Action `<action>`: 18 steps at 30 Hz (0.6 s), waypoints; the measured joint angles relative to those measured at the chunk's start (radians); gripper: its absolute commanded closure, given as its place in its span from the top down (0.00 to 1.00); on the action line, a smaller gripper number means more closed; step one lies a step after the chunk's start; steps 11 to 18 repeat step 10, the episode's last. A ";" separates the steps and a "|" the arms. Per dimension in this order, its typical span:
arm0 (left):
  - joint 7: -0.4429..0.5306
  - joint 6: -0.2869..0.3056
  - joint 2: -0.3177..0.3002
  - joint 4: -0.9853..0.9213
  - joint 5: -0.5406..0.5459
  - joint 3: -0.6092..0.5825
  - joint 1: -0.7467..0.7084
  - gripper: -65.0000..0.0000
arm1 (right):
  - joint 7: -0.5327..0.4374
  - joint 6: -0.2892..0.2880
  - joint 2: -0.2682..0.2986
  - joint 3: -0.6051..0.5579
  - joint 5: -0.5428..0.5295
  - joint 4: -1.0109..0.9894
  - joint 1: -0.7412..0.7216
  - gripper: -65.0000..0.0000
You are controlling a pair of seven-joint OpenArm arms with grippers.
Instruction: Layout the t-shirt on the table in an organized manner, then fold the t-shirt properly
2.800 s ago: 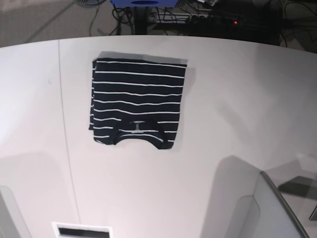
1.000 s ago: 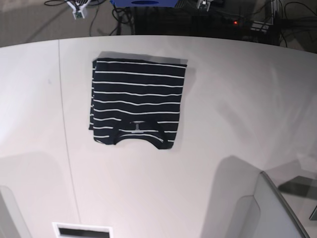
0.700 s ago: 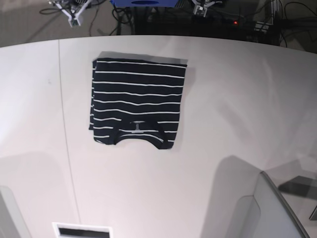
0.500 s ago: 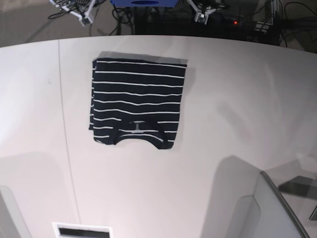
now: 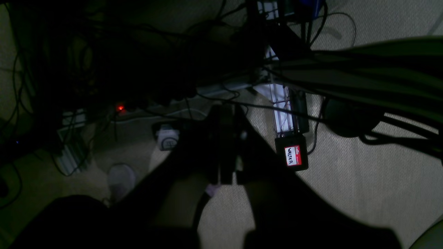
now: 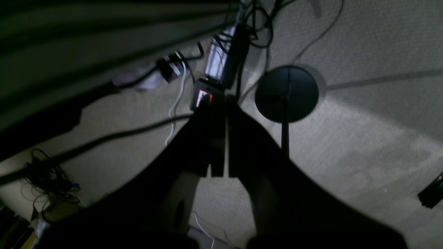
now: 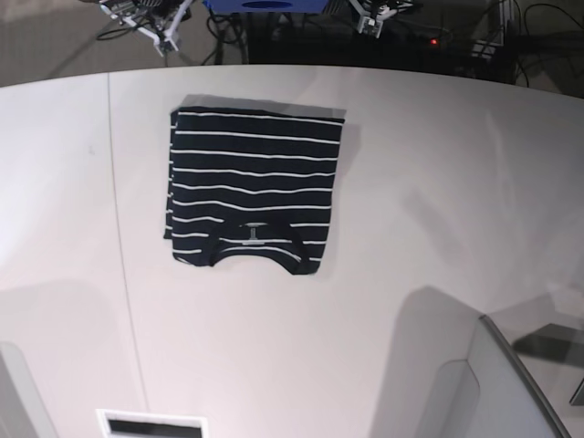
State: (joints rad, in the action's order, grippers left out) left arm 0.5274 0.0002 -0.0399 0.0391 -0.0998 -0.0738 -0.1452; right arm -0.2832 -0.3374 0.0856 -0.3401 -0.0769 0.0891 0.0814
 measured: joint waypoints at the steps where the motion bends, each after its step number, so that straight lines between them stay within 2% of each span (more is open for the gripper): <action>1: 0.000 0.000 0.000 0.000 0.000 0.000 0.000 0.00 | 0.000 0.000 0.001 0.000 0.000 -0.002 0.001 0.01; 18: 0.000 0.000 0.000 0.000 0.000 0.000 0.001 0.00 | 0.000 0.000 0.002 -0.003 0.000 -0.004 0.001 0.02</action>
